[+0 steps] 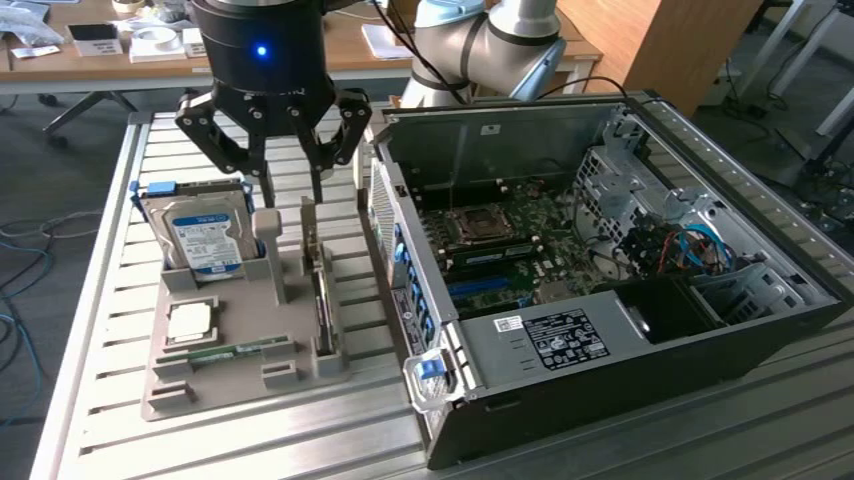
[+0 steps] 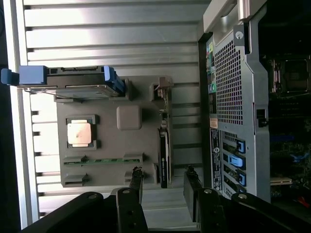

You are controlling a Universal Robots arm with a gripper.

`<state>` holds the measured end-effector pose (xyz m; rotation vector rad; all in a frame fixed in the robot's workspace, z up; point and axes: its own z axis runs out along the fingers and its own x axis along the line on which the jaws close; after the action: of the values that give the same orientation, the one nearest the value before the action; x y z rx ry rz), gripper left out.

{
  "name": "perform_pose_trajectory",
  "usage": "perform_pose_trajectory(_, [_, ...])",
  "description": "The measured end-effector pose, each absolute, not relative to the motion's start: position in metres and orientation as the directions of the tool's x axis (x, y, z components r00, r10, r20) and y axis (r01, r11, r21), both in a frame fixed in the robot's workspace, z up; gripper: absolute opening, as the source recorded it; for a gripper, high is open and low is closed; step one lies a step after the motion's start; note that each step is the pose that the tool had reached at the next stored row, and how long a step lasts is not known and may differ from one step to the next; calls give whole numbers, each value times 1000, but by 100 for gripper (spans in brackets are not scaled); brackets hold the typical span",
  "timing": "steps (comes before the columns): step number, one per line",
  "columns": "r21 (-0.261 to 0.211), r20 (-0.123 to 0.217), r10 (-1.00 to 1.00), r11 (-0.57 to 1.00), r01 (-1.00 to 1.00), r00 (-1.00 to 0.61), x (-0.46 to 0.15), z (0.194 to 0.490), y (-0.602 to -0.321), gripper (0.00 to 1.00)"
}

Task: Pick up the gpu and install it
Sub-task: 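Pick up the gpu and move the gpu toward the slot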

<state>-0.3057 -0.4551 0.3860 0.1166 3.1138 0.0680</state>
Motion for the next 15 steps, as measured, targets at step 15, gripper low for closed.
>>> perform_pose_trajectory(15, [45,-23,75,996,74,-997,-306,379,-455,47])
